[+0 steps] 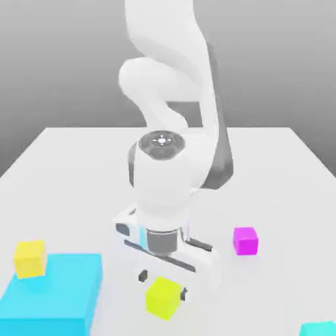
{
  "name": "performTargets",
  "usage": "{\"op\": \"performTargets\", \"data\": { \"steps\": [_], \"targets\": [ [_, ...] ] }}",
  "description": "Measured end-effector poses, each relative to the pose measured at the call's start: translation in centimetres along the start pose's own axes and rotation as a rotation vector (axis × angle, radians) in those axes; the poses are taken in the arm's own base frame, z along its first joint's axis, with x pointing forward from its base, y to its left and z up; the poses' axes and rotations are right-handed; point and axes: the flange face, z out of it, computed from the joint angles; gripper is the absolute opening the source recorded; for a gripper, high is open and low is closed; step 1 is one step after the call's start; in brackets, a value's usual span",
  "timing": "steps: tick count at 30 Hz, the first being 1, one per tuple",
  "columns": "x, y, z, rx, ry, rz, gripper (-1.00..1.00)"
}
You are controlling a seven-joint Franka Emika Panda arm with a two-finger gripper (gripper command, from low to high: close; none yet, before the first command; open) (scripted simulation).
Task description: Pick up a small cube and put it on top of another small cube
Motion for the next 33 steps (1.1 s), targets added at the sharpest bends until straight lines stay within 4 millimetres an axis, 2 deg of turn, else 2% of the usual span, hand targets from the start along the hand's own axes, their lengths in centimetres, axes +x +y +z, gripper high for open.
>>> {"op": "performTargets", "data": {
  "steps": [7, 13, 16, 19, 23, 27, 28, 29, 31, 32, 33],
  "targets": [
    [0.0, 0.0, -0.1, 0.001, 0.0, 0.0, -1.0],
    [-0.2, -0.4, -5.9, 0.001, 0.001, -0.017, -1.0],
    [-3.1, -4.0, -7.1, 0.0, 0.0, -0.195, -1.0],
    [-6.9, -7.8, -8.2, -0.001, -0.001, -0.398, -1.0],
    [-12.9, -12.2, -9.6, -0.001, -0.001, -0.669, -1.0],
    [-19.7, -15.6, -11.3, 0.0, -0.003, -0.937, -1.0],
    [-21.0, -16.1, -11.2, 0.0, -0.003, -0.986, -1.0],
    [-21.7, -16.4, -10.3, 0.0, -0.003, -1.011, -1.0],
    [-22.2, -16.6, -7.4, 0.0, -0.002, -1.029, -1.0],
    [-22.3, -16.6, -6.2, 0.0, -0.002, -1.032, 1.0],
    [-22.3, -16.6, -6.2, 0.0, -0.002, -1.032, 1.0]
  ]
}}
